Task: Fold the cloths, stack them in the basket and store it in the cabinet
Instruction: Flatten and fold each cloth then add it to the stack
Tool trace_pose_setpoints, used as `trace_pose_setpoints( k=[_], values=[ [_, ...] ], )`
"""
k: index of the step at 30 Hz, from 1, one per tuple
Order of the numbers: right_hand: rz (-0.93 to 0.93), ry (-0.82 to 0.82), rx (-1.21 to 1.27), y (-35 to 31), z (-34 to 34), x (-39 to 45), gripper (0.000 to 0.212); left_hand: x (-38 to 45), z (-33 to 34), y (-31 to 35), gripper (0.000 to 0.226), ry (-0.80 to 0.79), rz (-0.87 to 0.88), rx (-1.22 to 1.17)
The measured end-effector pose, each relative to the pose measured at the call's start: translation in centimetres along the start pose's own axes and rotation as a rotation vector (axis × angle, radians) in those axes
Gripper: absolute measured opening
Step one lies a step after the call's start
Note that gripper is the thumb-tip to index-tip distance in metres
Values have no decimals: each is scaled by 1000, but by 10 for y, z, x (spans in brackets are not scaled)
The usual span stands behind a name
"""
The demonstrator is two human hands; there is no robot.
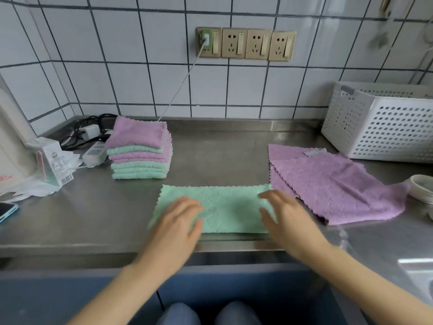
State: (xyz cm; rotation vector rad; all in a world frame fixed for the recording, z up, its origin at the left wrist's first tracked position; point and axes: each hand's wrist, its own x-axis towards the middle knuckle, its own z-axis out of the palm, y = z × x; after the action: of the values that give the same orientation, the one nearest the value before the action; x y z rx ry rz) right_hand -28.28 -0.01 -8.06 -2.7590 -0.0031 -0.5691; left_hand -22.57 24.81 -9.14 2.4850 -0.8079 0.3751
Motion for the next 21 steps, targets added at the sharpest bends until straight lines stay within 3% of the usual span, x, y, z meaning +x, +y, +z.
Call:
trace_pose_setpoints(
  k=[4,8,13,18,21],
  values=[
    [-294,-80,-6,-22,27,-19,36,-13,27,27,64,-175,90,102],
    [-269,-41,-10,-9,27,-30,29,-26,27,12,52,-183,60,199],
    [-260,-30,-28,11,15,-31,22,-44,15,-14,56,-96,-4,181],
    [-254,-53,-176,26,11,-27,30,-50,4,-23,75,-72,-188,157],
    [-275,-70,-259,25,8,-25,35,-45,4,-13,72,-60,-202,252]
  ],
)
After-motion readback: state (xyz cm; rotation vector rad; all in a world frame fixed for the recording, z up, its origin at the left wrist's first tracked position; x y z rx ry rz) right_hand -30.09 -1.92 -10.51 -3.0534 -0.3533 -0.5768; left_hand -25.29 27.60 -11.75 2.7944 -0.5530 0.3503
